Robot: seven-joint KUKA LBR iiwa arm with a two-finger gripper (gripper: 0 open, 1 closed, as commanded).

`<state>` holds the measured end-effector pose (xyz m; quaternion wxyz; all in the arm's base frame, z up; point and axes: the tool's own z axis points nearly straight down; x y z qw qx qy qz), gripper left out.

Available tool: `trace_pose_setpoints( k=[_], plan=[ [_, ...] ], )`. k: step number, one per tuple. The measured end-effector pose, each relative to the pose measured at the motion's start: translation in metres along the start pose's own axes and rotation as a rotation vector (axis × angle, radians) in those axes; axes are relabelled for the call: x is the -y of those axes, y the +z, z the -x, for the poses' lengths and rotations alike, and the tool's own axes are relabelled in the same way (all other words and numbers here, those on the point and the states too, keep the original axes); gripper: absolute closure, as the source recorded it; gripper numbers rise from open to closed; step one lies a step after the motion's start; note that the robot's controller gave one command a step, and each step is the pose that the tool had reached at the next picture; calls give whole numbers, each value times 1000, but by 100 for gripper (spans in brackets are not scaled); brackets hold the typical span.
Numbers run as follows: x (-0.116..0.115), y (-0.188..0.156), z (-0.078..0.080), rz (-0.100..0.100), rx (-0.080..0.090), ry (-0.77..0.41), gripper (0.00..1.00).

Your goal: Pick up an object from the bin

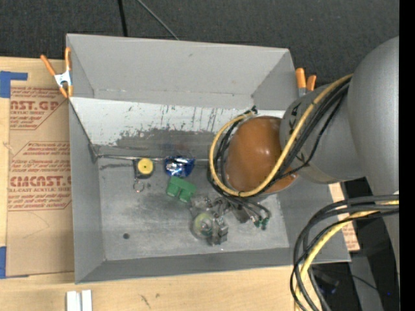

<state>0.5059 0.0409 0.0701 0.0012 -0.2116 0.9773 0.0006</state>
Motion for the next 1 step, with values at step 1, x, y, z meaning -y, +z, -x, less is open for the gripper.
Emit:
trace_pose_setpoints(
  k=[1],
  plan=[
    [31,-136,19,-5,7,-62,100]
  ],
)
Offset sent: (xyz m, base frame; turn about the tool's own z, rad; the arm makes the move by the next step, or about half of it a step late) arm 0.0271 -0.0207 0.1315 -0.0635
